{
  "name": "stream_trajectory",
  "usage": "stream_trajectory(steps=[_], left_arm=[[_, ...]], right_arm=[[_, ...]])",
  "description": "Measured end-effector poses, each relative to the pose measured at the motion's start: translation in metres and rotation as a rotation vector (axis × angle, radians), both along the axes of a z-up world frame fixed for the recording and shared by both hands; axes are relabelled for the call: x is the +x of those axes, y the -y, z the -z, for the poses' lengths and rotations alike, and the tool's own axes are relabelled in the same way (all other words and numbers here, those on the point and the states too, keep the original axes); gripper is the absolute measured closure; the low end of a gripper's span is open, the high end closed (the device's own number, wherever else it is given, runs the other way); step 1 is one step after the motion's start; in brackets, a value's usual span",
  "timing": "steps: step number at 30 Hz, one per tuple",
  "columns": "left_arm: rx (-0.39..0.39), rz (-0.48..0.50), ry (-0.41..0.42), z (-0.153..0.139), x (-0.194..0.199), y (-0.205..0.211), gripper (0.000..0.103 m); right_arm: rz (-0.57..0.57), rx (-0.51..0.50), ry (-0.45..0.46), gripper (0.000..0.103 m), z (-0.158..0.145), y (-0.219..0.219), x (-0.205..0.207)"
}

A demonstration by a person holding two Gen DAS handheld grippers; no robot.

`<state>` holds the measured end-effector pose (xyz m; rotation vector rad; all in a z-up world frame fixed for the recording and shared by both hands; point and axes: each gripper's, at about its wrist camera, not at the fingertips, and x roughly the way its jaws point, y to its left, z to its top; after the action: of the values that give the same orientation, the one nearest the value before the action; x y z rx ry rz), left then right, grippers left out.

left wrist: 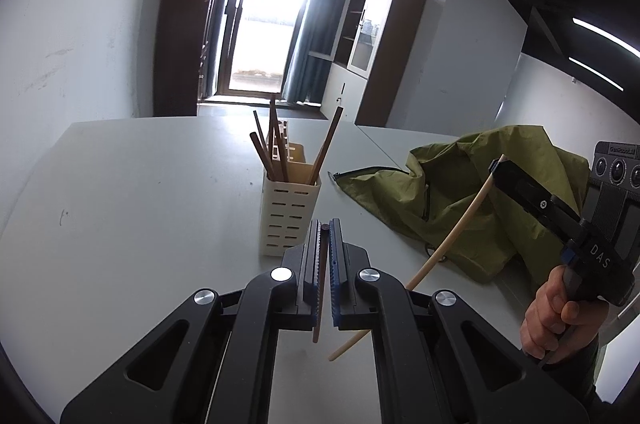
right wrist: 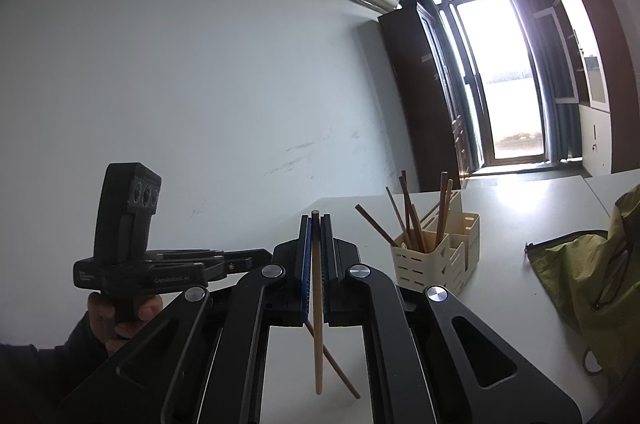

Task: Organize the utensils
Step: 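Lift both tools' chopsticks and carry them over the holder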

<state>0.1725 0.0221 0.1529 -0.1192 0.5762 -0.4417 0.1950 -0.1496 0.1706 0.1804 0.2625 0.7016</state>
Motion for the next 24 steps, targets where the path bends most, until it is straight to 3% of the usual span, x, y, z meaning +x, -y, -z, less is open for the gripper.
stream_trajectory(steps=[15,24], left_arm=[[0.054,-0.03,0.149,-0.098,0.056,0.02,0.1],[0.131,-0.044,0.224,-0.136,0.097,0.055,0.1]], right_arm=[[0.071,-0.063,0.1,0.098,-0.062,0.0,0.091],[0.136,-0.124,0.152,0.098,-0.072,-0.004,0.131]])
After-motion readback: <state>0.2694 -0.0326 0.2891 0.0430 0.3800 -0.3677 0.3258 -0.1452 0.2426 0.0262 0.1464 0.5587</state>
